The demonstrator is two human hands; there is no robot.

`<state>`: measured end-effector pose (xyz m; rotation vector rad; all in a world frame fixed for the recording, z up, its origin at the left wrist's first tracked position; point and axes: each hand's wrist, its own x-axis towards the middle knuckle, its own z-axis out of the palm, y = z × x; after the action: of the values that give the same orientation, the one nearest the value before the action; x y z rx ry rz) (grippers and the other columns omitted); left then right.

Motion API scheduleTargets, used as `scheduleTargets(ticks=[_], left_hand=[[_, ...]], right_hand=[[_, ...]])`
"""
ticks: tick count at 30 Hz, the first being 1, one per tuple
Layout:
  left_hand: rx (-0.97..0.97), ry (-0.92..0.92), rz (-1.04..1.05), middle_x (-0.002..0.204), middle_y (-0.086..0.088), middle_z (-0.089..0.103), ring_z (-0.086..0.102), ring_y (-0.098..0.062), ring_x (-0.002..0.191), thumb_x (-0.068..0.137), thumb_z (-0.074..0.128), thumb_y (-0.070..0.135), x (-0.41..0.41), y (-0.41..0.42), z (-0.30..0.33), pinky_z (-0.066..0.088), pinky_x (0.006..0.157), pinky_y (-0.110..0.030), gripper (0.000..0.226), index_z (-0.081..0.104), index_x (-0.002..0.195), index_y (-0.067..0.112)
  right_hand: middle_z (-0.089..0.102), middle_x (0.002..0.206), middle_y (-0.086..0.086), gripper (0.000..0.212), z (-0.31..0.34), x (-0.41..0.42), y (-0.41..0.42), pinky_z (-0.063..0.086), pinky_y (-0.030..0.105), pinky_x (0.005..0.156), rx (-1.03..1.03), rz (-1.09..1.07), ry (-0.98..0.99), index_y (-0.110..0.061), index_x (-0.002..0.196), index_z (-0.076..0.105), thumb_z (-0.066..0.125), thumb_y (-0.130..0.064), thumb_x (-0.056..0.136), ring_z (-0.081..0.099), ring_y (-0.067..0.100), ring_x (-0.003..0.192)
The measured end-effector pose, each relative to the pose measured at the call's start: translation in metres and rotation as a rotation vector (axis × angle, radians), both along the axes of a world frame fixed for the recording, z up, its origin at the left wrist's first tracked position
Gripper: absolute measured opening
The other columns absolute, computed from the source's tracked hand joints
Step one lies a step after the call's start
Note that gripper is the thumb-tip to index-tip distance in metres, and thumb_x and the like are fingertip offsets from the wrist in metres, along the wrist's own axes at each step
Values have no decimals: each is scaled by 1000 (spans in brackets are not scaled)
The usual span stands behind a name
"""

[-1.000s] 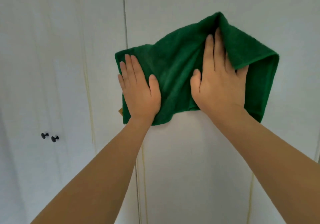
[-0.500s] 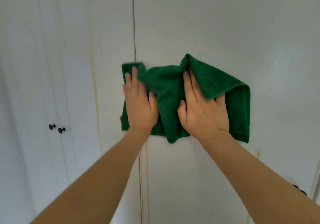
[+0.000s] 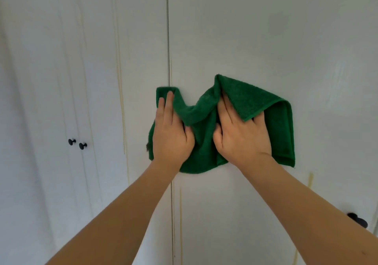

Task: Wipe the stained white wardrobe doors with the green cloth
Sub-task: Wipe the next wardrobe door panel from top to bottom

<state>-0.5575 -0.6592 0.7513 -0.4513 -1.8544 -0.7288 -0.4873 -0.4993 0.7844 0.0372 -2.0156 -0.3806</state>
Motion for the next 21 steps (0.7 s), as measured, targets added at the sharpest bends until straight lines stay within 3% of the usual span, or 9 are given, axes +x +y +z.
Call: scheduleTargets(ticks=[4,10,14,21], left_hand=[[-133,58,58,150,-22,44,32,-38,147,97,43,8,13,-9,-50,33,117,-54,50,44,146,-3],[-144,-19,265,136,-19,51,53,-38,113,96,36,18,-3,-31,-7,43,100,-50,44,54,131,-1],[-297,-39,414,132,-14,54,52,-30,91,102,41,23,2,-56,-26,41,82,-41,36,57,127,4],[-409,86,462,128,-13,57,53,-32,87,96,44,18,8,-51,-6,44,79,-45,28,64,110,4]], right_hand=[[26,161,6,68,0,1,0,22,54,111,2,-19,-6,-10,158,16,32,-37,97,32,34,141],[25,162,6,69,1,2,1,22,55,112,-7,-8,-13,-11,158,15,33,-36,96,31,34,142],[27,161,5,68,0,0,0,24,55,111,-8,3,-1,-11,157,18,34,-35,96,35,33,140],[26,162,3,67,0,-2,0,21,54,109,0,2,38,-11,157,19,32,-34,95,36,32,139]])
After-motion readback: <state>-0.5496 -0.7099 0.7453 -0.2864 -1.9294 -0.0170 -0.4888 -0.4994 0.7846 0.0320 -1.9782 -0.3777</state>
